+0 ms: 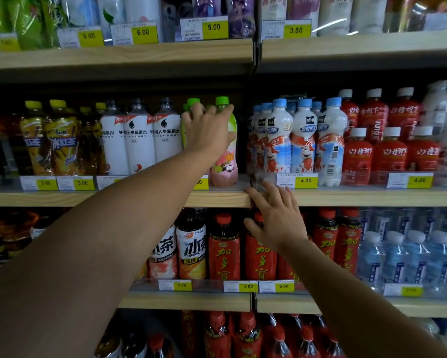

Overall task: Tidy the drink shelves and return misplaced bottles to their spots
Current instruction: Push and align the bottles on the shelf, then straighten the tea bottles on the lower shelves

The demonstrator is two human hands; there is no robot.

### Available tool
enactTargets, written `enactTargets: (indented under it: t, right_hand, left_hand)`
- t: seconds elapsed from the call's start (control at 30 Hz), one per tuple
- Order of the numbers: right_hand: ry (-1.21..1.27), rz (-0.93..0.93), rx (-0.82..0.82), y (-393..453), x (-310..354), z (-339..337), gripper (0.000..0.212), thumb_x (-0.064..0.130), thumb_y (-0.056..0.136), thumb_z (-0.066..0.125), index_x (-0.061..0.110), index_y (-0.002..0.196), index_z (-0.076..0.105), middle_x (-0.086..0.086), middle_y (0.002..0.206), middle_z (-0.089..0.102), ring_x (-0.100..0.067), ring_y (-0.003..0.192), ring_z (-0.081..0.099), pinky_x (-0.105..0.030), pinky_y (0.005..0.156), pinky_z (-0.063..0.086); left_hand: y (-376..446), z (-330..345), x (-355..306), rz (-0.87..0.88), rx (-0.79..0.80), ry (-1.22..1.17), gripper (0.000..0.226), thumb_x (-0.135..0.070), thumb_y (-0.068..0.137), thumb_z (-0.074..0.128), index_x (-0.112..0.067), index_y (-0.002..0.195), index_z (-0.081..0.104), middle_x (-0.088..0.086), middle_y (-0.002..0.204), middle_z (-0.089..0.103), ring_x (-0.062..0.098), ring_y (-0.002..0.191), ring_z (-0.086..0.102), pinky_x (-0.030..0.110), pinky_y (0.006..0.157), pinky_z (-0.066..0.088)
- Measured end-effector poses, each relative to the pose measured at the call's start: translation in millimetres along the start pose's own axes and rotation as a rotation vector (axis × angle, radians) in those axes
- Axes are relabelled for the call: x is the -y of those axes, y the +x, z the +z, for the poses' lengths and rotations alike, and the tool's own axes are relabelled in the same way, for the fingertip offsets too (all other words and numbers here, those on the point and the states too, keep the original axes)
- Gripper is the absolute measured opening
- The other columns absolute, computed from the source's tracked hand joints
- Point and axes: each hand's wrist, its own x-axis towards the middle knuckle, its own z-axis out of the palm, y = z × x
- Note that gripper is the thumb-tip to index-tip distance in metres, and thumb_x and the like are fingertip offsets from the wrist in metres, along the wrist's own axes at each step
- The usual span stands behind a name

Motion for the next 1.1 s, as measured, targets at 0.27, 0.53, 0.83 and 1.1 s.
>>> enactTargets:
  t: [0.27,0.53,0.83,1.1]
  right_hand:
    - [0.008,0.003,0.001,0,1,-1,0.073,0.063,0.088,0.045,0.037,0.153,0.023,-0.007,0.161,0.021,-0.032,0.147,0.015,-0.042,0.12,-0.004]
    - [0.01,0.016,0.014,0,1,0,0.074,0.065,0.088,0.044,0.037,0.153,0.023,-0.008,0.161,0.02,-0.034,0.147,0.015,-0.045,0.122,0.0]
    - [0.046,0.12,-0.043,6,23,0,0.07,0.065,0.083,0.033,0.028,0.142,0.045,-0.01,0.151,0.036,-0.034,0.141,0.026,-0.051,0.121,0.004]
    - [0.117,-0.072,-0.136,8,85,13,0.063,0.05,0.084,0.046,0.014,0.137,0.048,-0.013,0.144,0.045,-0.038,0.136,0.036,-0.056,0.118,0.02]
  left_hand:
    - [-1,10,1,0.025,0.065,0.094,0.08,-0.057,0.088,0.059,-0.035,0.154,0.02,0.006,0.15,0.04,0.036,0.136,0.028,0.054,0.104,0.029]
    - [-13,10,10,0.076,0.063,0.061,0.081,-0.054,0.087,0.06,-0.036,0.155,0.019,0.008,0.16,0.028,0.035,0.146,0.018,0.06,0.114,0.015]
    - [-89,2,51,0.106,-0.032,-0.211,0.065,-0.044,0.09,0.054,-0.019,0.149,0.041,0.01,0.15,0.047,0.032,0.138,0.038,0.053,0.115,0.027]
    - [-177,24,129,0.036,0.047,-0.193,0.062,-0.049,0.092,0.046,-0.015,0.143,0.05,0.009,0.146,0.051,0.03,0.135,0.045,0.047,0.114,0.034]
